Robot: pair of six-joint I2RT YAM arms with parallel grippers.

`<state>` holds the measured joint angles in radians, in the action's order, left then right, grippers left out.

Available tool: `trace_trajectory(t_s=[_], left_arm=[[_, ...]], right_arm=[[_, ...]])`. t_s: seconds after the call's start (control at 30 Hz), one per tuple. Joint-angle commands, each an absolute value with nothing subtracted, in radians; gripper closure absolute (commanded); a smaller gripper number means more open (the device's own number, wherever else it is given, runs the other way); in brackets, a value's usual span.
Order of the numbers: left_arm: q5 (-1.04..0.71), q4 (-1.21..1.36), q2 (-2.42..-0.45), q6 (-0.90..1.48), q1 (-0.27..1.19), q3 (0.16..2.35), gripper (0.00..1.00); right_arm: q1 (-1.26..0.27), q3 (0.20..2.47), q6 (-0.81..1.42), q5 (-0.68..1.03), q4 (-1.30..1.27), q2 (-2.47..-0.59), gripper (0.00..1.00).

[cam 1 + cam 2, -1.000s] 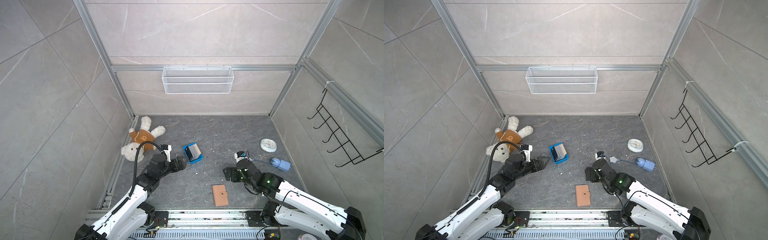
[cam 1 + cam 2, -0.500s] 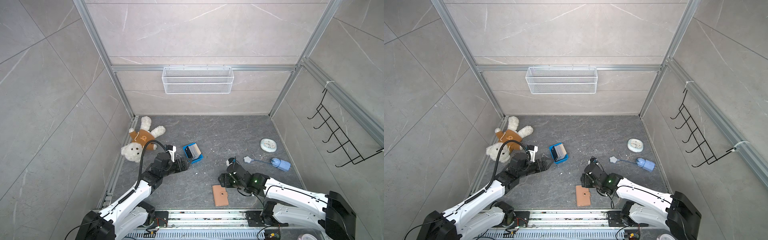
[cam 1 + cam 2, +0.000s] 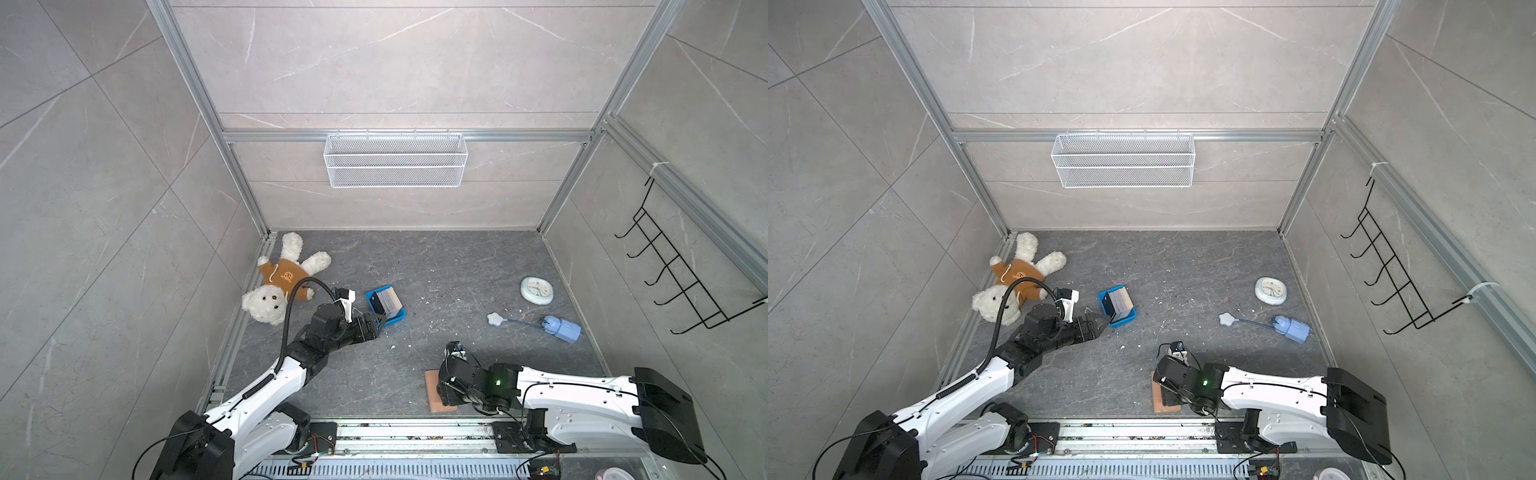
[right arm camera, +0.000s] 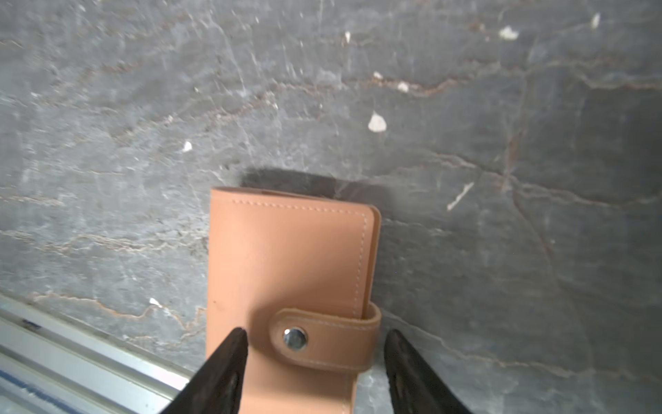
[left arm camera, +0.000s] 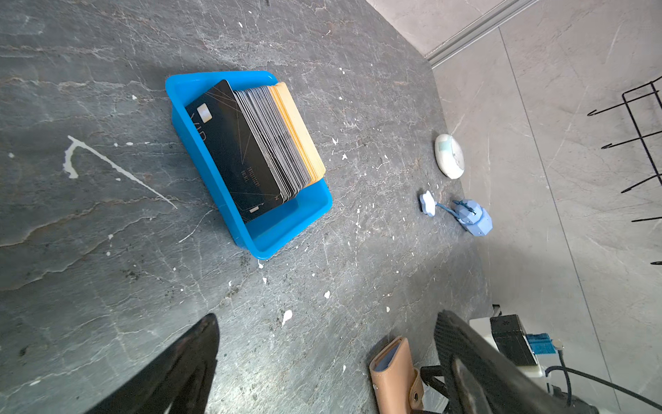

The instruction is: Put the credit cards into the card holder

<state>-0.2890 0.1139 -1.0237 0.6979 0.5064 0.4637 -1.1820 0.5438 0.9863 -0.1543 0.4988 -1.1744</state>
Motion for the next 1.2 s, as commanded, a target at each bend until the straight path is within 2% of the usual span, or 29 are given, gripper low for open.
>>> trace_trajectory(t_s=[0.0, 0.1, 0.3, 0.87, 1.07, 1.17], left_arm=[[-0.288, 0.167, -1.028, 0.702, 0.514, 0.486, 0.05], [-0.289, 0.169, -1.029, 0.702, 0.519, 0.488, 0.05], [-0.285, 0.170, -1.052, 0.695, 0.535, 0.500, 0.05], [-0.227, 0.169, -1.109, 0.702, 0.594, 0.521, 0.06], [-0.213, 0.172, -1.086, 0.740, 0.598, 0.502, 0.08], [-0.221, 0.168, -1.083, 0.756, 0.604, 0.502, 0.09]], right_arm=[[-1.190, 0.549, 1.030, -0.193, 0.520, -1.207, 0.40], [-1.192, 0.548, 1.031, -0.210, 0.499, -1.227, 0.47], [-1.188, 0.552, 1.040, -0.289, 0.431, -1.278, 0.56], [-0.979, 0.669, 0.897, -0.215, 0.155, -1.526, 0.60], [-0.929, 0.719, 0.858, -0.194, 0.130, -1.559, 0.60], [-0.925, 0.701, 0.846, -0.171, 0.096, -1.519, 0.59]])
